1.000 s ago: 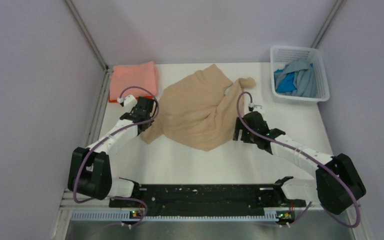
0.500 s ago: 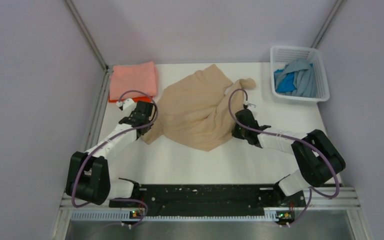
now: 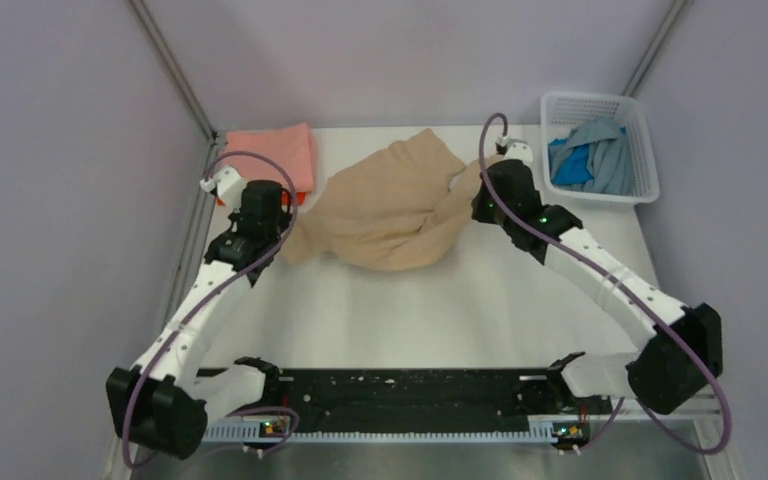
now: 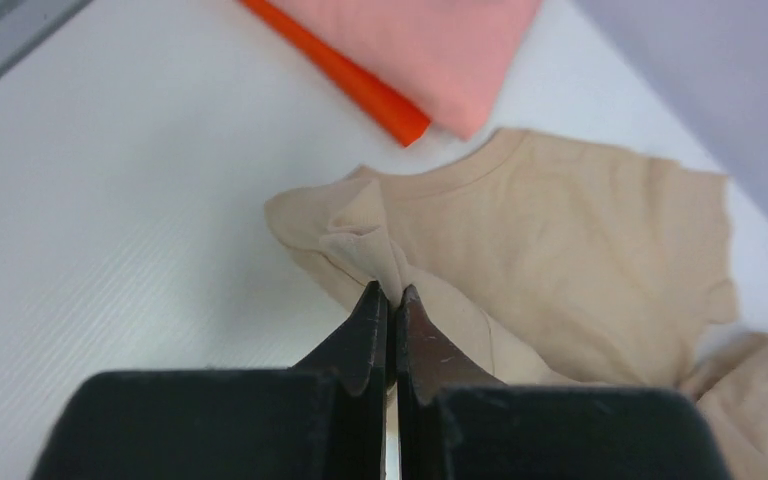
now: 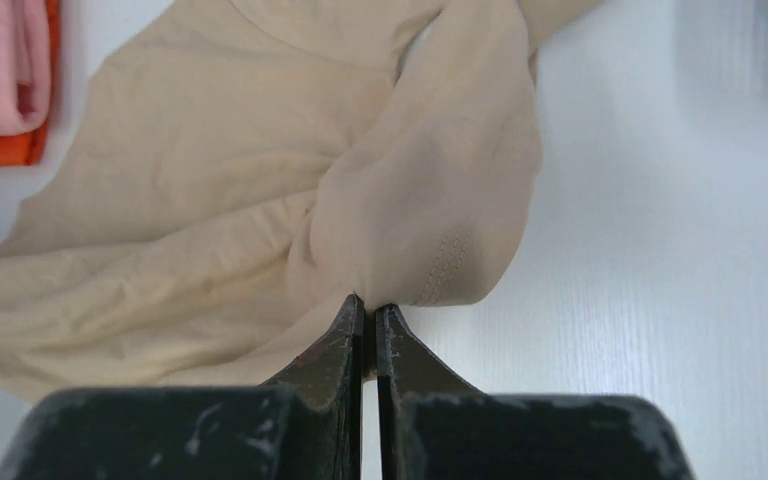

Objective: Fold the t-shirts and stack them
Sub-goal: Flatten out the tshirt

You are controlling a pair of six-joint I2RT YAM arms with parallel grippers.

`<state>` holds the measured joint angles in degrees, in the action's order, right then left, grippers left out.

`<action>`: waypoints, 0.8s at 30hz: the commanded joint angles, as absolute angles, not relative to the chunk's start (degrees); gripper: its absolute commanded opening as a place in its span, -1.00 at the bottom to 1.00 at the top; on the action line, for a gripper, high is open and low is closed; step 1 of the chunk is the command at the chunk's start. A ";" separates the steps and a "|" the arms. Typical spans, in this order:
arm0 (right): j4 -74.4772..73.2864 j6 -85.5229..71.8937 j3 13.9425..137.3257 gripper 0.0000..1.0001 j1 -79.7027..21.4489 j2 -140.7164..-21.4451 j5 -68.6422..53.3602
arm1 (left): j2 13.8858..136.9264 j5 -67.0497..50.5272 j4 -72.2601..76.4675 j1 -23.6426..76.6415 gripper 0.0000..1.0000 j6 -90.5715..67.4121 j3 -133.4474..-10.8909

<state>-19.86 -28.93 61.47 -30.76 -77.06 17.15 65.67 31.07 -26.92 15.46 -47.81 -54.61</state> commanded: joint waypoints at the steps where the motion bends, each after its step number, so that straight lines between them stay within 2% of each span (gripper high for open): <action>1: -31.79 -25.31 66.25 -1.00 -31.55 -67.37 20.68 | 54.76 30.95 -23.06 15.64 -1.00 -44.39 -55.64; 6: -34.79 -21.52 73.48 -1.00 -31.42 -62.51 20.95 | 44.79 26.35 -15.64 15.64 -1.00 -41.91 -54.86; 10: -34.32 -16.76 83.60 -1.00 -29.67 -65.94 20.51 | 44.96 26.49 -10.31 15.64 -1.00 -39.17 -58.85; 15: -29.44 -11.99 96.65 -1.00 -20.68 -76.87 10.41 | 57.20 28.72 -6.57 15.64 -1.00 -35.36 -70.88; 18: -24.60 -9.01 103.21 -1.00 -18.23 -84.15 6.99 | 67.22 33.53 -5.28 15.50 -1.00 -32.75 -80.12; 20: -21.67 -6.60 107.80 -1.00 -17.71 -89.48 6.29 | 73.03 32.66 -4.87 15.13 -1.00 -30.99 -86.37; 24: -22.14 -7.95 126.08 -1.00 -15.45 -101.47 4.22 | 84.60 31.58 -2.31 13.23 -1.00 -28.50 -99.78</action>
<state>-26.81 -9.61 111.42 -17.26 -93.32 8.69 77.10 30.89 -8.54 15.03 -32.84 -88.09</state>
